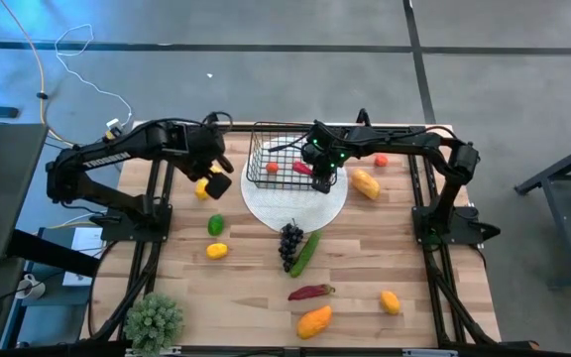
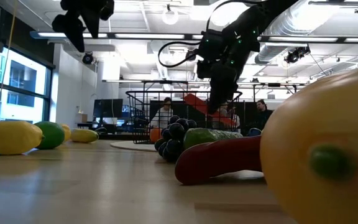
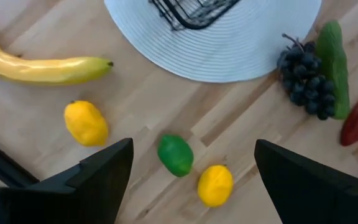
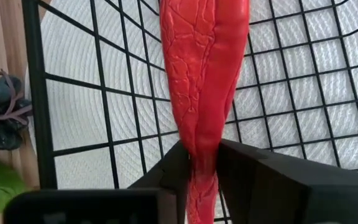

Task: Build produce basket
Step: Put the orange carrot into the black wire basket, then put the green lime into the black wire basket

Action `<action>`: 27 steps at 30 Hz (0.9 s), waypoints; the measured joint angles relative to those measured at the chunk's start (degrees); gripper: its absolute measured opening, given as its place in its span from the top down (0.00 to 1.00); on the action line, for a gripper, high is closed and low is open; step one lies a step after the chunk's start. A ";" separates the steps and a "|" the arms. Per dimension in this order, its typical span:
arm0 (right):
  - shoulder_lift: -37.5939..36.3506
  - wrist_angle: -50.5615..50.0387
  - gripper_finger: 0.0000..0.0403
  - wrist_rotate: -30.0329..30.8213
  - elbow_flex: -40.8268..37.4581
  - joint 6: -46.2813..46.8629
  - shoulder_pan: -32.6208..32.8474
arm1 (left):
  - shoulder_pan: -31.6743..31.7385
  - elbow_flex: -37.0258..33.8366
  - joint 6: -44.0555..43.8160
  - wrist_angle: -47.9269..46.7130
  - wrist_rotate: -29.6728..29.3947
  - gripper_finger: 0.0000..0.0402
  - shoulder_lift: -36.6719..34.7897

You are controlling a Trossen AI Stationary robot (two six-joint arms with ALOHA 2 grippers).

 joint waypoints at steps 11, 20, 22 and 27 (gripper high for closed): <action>-0.04 -5.03 0.66 -1.10 2.95 0.00 0.17 | -5.20 0.00 -7.16 -0.17 -1.17 0.19 0.01; -0.11 -9.16 0.65 -1.14 9.58 -1.49 -0.79 | -12.79 0.00 -21.50 -0.66 -7.18 0.19 0.01; -0.11 -9.50 0.65 -1.17 10.59 -1.70 -1.37 | -14.51 -0.41 -24.27 -0.65 -7.72 0.19 -0.04; -0.11 -13.05 0.65 -1.13 14.22 -2.69 -3.01 | -18.65 -6.82 -32.68 0.71 -7.88 0.19 0.05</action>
